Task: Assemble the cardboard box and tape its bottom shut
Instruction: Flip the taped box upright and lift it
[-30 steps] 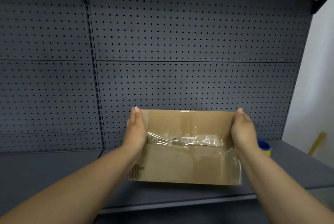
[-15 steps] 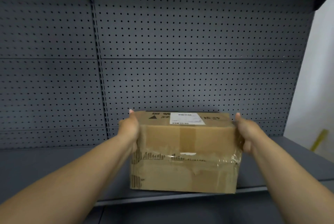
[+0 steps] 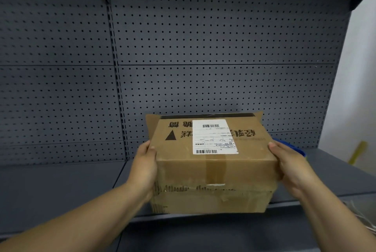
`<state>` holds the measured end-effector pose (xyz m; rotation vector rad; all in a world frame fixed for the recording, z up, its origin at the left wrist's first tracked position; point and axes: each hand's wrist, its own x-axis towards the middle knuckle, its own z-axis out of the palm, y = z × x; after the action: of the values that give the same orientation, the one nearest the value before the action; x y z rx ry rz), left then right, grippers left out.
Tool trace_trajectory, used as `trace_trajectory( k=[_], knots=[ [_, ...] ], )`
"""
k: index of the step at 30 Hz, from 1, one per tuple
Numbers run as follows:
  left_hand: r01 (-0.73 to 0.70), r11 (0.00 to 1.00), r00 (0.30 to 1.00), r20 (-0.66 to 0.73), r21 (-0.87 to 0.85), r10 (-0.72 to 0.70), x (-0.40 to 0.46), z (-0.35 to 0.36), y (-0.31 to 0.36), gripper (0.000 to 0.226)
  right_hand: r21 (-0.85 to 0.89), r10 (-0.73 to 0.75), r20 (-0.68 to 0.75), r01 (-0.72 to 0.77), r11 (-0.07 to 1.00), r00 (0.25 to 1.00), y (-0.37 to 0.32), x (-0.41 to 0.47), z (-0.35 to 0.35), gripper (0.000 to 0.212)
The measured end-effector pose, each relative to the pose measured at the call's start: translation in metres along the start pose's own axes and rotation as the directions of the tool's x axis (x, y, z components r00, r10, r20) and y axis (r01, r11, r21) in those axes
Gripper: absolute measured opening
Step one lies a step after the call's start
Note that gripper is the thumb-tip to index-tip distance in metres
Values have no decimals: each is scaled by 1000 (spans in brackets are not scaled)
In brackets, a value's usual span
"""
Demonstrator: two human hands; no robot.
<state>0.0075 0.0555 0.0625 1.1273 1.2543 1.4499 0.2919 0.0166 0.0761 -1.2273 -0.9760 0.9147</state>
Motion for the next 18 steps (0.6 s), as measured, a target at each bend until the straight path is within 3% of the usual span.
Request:
trace_trajectory(
  k=[5,10,14,18],
  knots=[
    [-135,988,990,-59,-75,131,-28,-5,8,30,72,-137,-24,138,988,990,4,-11,-3,25],
    [-273,958,961,10,-88,275,-13,-18,25,47,150,-243,46,234,961,969,5,-1,2,42],
    [-304,942,948,143,141,284,17,-35,25,76,-28,-211,194,220,975,958,12,23,3,69],
    [-290,882,956,162,371,246,38,-38,23,91,-163,-159,247,202,966,956,9,39,13,92]
  ],
)
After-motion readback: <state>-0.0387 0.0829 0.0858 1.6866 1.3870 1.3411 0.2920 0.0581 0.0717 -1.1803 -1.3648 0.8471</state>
